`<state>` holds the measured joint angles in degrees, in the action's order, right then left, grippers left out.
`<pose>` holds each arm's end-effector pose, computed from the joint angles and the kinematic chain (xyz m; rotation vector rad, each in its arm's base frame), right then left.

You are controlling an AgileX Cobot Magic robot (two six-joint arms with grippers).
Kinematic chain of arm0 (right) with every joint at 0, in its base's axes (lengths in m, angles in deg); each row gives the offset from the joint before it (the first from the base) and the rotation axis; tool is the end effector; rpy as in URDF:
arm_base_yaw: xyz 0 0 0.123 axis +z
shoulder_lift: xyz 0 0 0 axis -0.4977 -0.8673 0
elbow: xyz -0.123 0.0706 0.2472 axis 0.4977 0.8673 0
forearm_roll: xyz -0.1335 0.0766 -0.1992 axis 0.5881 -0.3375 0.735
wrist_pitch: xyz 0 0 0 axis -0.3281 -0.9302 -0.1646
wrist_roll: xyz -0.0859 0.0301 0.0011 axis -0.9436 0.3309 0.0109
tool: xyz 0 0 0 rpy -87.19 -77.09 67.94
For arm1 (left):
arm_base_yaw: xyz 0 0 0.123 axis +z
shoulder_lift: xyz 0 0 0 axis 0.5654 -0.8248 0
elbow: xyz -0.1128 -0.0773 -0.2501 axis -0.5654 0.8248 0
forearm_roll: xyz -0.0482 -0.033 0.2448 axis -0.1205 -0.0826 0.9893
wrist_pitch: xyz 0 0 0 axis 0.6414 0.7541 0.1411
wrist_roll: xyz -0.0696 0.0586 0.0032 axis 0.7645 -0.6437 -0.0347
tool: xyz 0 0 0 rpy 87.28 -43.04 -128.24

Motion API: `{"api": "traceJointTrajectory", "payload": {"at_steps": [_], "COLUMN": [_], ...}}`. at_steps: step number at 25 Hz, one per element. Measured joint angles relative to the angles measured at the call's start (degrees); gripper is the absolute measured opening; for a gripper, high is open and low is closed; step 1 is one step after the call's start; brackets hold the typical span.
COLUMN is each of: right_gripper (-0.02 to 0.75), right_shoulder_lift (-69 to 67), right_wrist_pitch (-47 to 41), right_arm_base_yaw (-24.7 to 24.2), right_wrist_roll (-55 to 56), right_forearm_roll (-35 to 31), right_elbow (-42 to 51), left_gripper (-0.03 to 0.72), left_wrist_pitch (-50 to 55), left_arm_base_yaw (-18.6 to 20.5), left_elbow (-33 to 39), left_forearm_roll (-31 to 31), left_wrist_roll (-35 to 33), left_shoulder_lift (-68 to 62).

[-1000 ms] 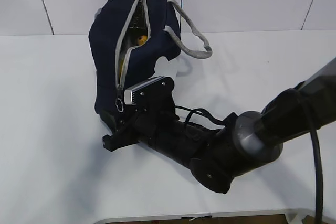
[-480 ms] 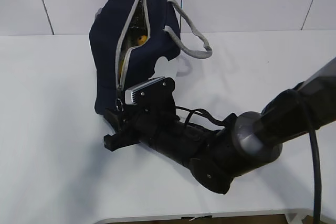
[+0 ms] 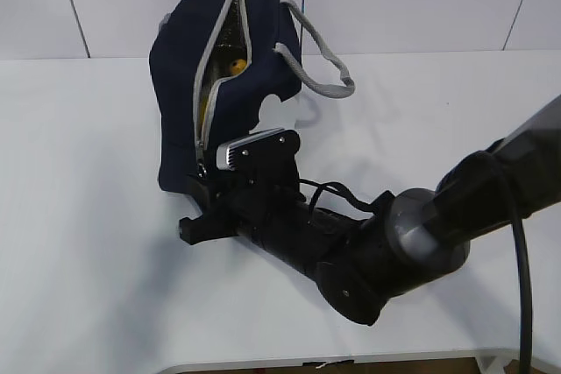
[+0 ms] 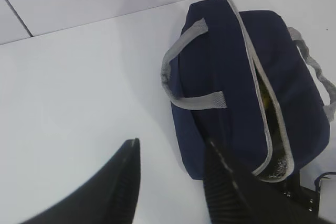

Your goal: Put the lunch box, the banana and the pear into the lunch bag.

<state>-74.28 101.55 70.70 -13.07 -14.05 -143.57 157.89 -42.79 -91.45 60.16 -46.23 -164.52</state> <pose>0.3183 0.2753 0.0951 -0.4894 1.7328 0.6328 0.3365 -0.0718 0.4639 0.3468 2.3463 -0.3386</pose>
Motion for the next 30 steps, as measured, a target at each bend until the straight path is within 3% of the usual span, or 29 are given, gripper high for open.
{"api": "traceJointTrajectory", "payload": {"at_steps": [6, 13, 20, 30], "right_gripper": [0.218, 0.018, 0.018, 0.018], "right_shoulder_lift": [0.0, 0.0, 0.27, 8.08], "right_wrist_pitch": [-0.04, -0.04, -1.53, -16.22], "right_arm_base_yaw": [0.0, 0.0, 0.0, 0.0], "right_wrist_roll": [0.0, 0.23, 2.38, 3.5], "right_forearm_roll": [-0.98, -1.48, 2.8, 6.17], "right_elbow": [0.0, 0.0, 0.0, 0.0], "left_gripper": [0.288, 0.288, 0.288, 0.288], "left_wrist_pitch": [0.0, 0.0, 0.0, 0.0], "left_arm_base_yaw": [0.0, 0.0, 0.0, 0.0], "left_elbow": [0.0, 0.0, 4.14, 8.84], "left_forearm_roll": [0.0, 0.0, 0.0, 0.0], "left_wrist_roll": [0.0, 0.0, 0.0, 0.0], "left_shoulder_lift": [0.0, 0.0, 0.13, 0.13]}}
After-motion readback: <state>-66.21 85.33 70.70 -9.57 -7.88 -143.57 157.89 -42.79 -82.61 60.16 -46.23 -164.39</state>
